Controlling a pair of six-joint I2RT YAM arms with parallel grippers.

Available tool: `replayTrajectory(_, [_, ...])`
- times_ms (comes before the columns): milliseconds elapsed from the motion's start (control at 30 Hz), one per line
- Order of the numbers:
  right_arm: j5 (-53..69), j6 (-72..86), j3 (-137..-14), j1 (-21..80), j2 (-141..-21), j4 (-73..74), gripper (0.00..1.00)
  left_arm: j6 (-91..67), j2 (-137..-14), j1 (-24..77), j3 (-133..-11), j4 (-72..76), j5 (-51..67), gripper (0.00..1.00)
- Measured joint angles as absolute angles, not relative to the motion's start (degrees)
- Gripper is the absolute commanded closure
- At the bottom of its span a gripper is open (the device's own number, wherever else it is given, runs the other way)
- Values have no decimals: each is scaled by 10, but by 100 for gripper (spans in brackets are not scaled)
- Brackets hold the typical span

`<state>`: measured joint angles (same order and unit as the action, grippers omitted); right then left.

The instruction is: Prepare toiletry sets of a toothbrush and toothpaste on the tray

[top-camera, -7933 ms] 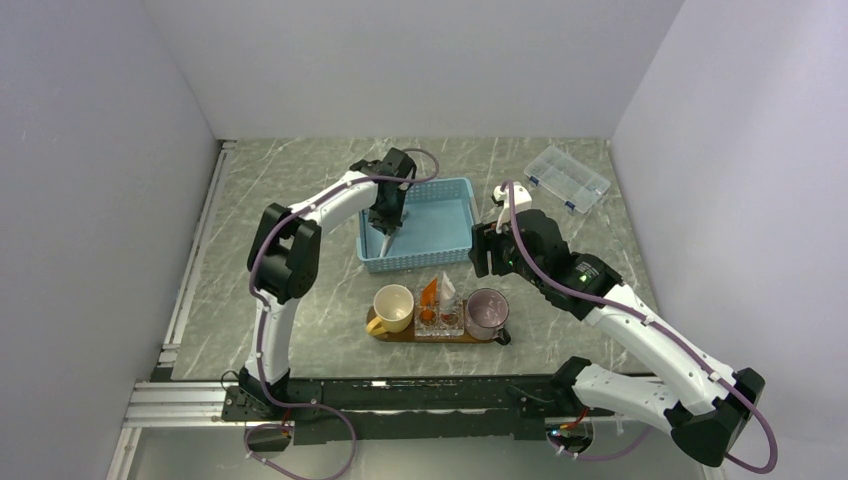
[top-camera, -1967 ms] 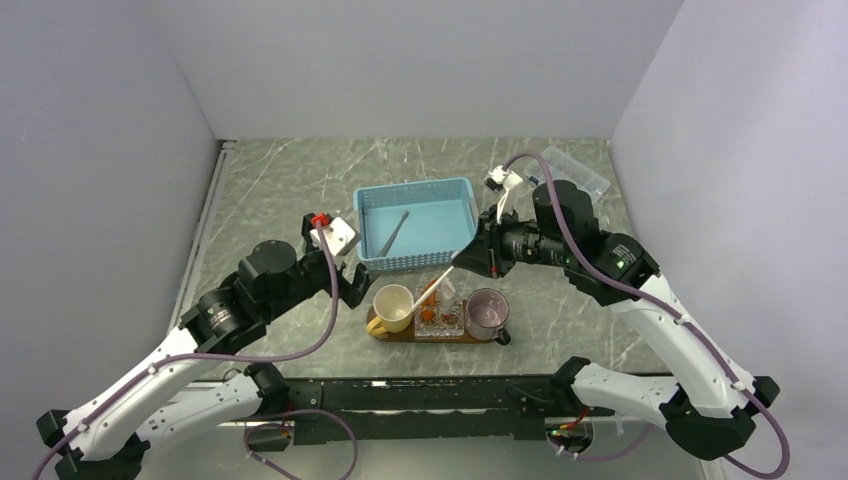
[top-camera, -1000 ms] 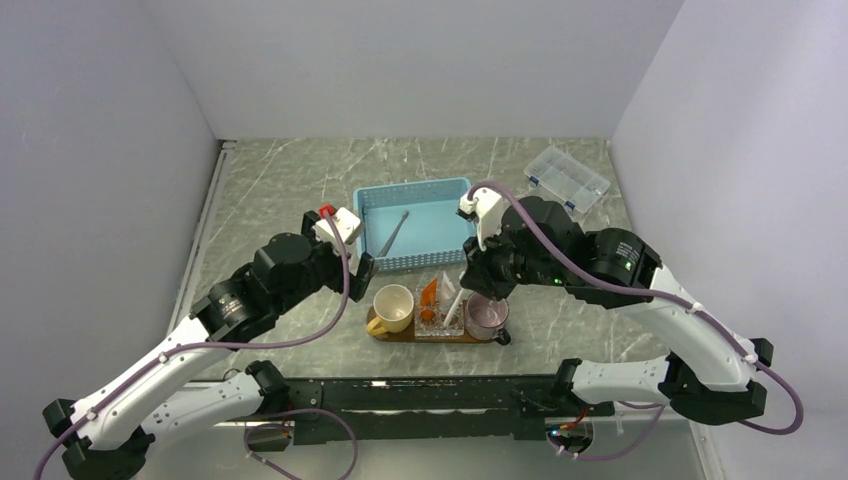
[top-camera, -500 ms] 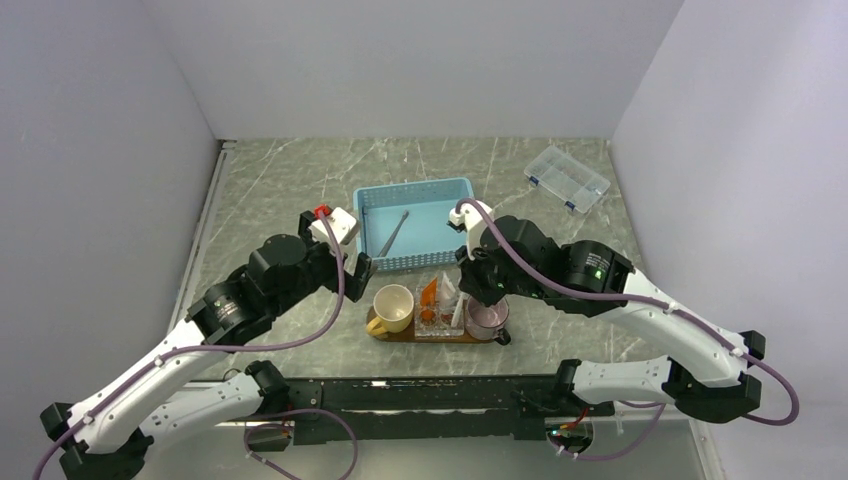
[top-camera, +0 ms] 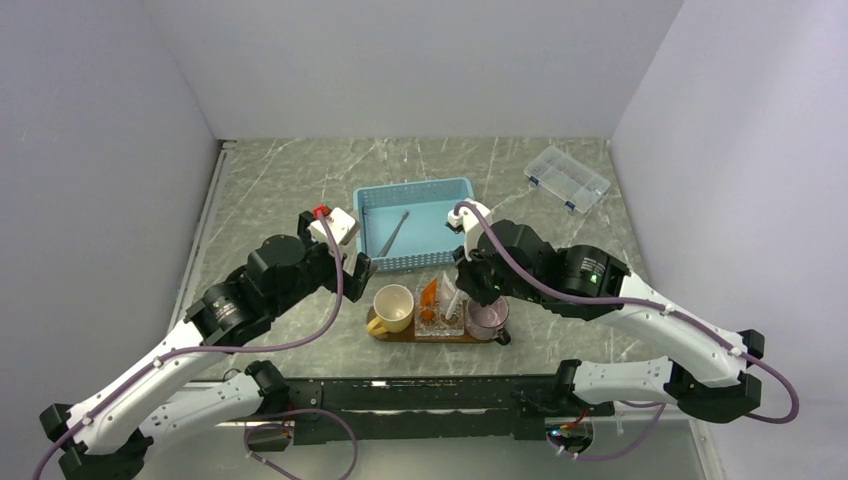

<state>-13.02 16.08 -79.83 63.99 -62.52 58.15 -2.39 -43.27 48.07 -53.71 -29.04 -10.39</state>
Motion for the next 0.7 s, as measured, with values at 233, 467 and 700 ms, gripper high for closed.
replayTrajectory(233, [-130, 166, -739, 642, -615, 551, 100, -24, -435, 481, -537, -290, -104, 1])
replayTrajectory(467, [-131, 176, -705, 642, -603, 532, 100, -24, -441, 481, -537, -290, -103, 1])
replayTrajectory(700, [-132, 186, -684, 642, -593, 506, 100, -26, -441, 481, -537, -290, -103, 1])
